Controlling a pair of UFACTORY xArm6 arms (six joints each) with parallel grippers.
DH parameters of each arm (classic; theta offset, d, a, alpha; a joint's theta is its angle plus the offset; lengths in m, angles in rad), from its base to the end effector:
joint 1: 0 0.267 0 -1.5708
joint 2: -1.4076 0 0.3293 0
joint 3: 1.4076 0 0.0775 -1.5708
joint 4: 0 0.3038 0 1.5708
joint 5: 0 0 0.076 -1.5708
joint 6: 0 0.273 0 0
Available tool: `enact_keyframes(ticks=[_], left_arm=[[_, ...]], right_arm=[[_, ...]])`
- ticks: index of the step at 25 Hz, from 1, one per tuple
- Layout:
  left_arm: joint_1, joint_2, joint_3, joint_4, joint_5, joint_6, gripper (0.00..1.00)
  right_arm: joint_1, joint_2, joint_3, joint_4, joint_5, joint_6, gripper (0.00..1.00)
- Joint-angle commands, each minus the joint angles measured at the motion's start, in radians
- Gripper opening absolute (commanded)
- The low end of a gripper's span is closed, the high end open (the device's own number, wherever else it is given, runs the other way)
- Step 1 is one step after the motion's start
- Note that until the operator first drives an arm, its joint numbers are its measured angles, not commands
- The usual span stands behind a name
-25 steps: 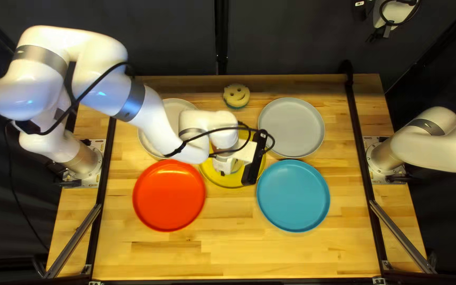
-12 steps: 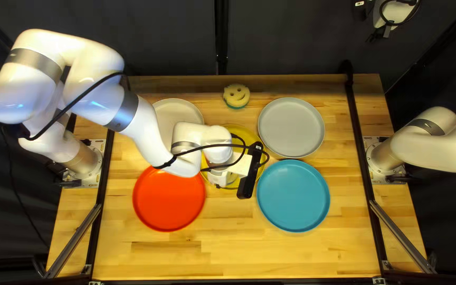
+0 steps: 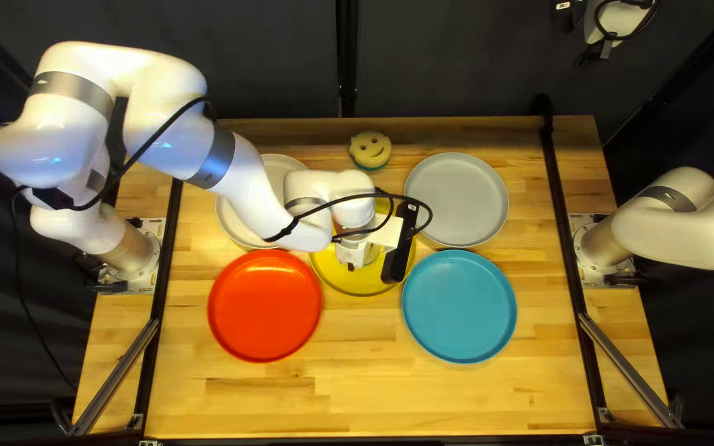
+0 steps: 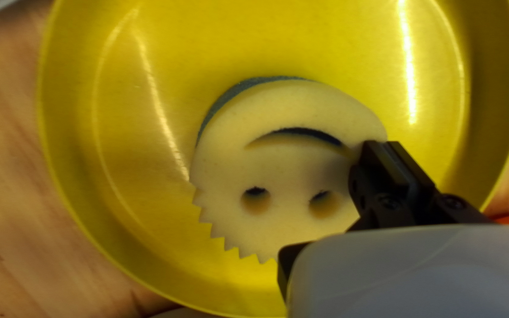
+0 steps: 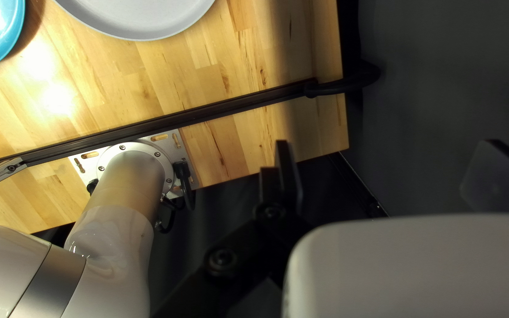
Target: Pick up sponge and scrub the plate
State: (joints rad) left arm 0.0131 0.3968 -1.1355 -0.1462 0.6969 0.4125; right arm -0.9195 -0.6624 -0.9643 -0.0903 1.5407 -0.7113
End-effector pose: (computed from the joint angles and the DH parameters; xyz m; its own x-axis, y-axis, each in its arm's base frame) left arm 0.5252 -0.0102 0.1048 0.9567 -0.2818 0.0726 -0.2870 -0.9550 0.0753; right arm 0.1264 -0.2060 0.3861 0.9782 -0.2075 0.0062 -0.2066 -0.9705 0.1242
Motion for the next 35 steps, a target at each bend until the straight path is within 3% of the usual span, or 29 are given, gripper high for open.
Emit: enact_keyframes(ticks=[1,14,18,24,29,35], left_arm=[[0.017,0.033,-0.06,0.007,0.031,0.02,0.0],[-0.117,0.014,-0.082,0.028,0.053,-0.082,0.0],[-0.14,-0.004,-0.046,0.023,0.043,-0.093,0.0],[-0.103,-0.084,0.076,0.011,0.024,-0.071,0.0],[-0.12,-0.117,0.088,0.034,0.039,-0.126,0.0],[-0.217,-0.146,0.086,0.085,0.005,-0.256,0.0]], right_arm=[[0.0,0.0,0.0,0.0,0.0,0.0,1.0],[0.0,0.0,0.0,0.0,0.0,0.0,1.0],[0.0,0.0,0.0,0.0,0.0,0.0,1.0],[0.0,0.0,0.0,0.0,0.0,0.0,1.0],[0.0,0.0,0.0,0.0,0.0,0.0,1.0],[0.0,0.0,0.0,0.0,0.0,0.0,1.0]])
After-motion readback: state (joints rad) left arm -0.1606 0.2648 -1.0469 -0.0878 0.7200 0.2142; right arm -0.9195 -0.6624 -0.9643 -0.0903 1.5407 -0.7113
